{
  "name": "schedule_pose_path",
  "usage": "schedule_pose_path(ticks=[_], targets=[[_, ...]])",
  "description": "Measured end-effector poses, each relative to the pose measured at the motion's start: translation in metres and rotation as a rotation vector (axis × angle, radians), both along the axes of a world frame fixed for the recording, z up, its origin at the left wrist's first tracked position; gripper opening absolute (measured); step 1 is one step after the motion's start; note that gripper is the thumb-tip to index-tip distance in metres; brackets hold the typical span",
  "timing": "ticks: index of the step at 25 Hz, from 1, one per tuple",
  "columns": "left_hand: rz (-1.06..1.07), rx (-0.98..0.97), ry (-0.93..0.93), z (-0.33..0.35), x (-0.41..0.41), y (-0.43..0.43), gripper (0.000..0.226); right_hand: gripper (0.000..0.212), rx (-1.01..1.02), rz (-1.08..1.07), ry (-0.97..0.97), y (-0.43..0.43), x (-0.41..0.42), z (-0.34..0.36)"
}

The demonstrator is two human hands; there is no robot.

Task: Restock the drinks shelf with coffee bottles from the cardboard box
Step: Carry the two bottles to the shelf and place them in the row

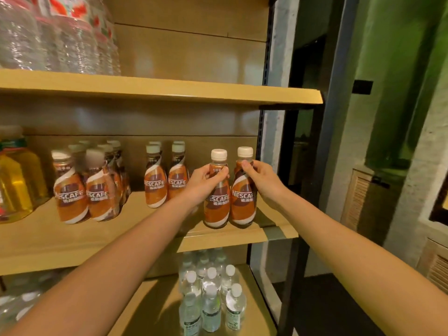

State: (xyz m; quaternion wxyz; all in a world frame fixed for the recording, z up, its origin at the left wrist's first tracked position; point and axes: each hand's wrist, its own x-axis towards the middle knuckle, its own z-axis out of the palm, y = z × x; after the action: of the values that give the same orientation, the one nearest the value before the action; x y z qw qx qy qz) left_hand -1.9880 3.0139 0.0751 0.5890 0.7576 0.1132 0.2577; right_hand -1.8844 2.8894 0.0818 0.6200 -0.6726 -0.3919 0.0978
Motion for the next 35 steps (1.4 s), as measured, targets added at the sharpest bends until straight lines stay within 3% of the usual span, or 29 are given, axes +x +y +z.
schedule_pose_path(ticks=[4, 11, 13, 15, 17, 19, 20, 22, 26, 35], targets=[[0.017, 0.008, -0.011, -0.005, 0.01, 0.007, 0.013, 0.029, -0.019, 0.029, -0.017, 0.01, 0.014, -0.009], [0.074, 0.0, -0.081, -0.015, 0.015, 0.006, 0.011, 0.017, 0.039, 0.073, 0.004, 0.017, 0.019, -0.02], [0.083, -0.015, -0.075, -0.021, 0.011, 0.006, 0.031, 0.03, 0.028, 0.08, -0.004, 0.015, 0.016, -0.027], [0.125, 0.039, 0.03, -0.036, 0.0, 0.012, 0.072, 0.056, -0.057, 0.065, -0.015, 0.006, 0.014, -0.044], [0.183, 0.248, 0.219, -0.06, -0.012, 0.021, 0.086, 0.068, -0.219, -0.01, -0.134, -0.006, 0.016, -0.07], [0.28, 0.65, 0.437, -0.079, -0.017, 0.024, 0.082, 0.065, -0.378, -0.093, -0.344, -0.011, 0.019, -0.094], [0.33, 0.825, 0.489, -0.086, -0.014, 0.023, 0.083, 0.062, -0.421, -0.136, -0.436, -0.01, 0.02, -0.101], [0.383, 0.958, 0.486, -0.091, -0.005, 0.02, 0.087, 0.054, -0.448, -0.221, -0.552, -0.006, 0.021, -0.104], [0.432, 0.955, 0.503, -0.094, 0.013, 0.024, 0.079, 0.049, -0.555, -0.3, -0.635, -0.001, 0.025, -0.098], [0.404, 0.854, 0.588, -0.088, 0.077, 0.054, 0.077, 0.056, -0.653, -0.347, -0.564, 0.038, 0.084, -0.092]])
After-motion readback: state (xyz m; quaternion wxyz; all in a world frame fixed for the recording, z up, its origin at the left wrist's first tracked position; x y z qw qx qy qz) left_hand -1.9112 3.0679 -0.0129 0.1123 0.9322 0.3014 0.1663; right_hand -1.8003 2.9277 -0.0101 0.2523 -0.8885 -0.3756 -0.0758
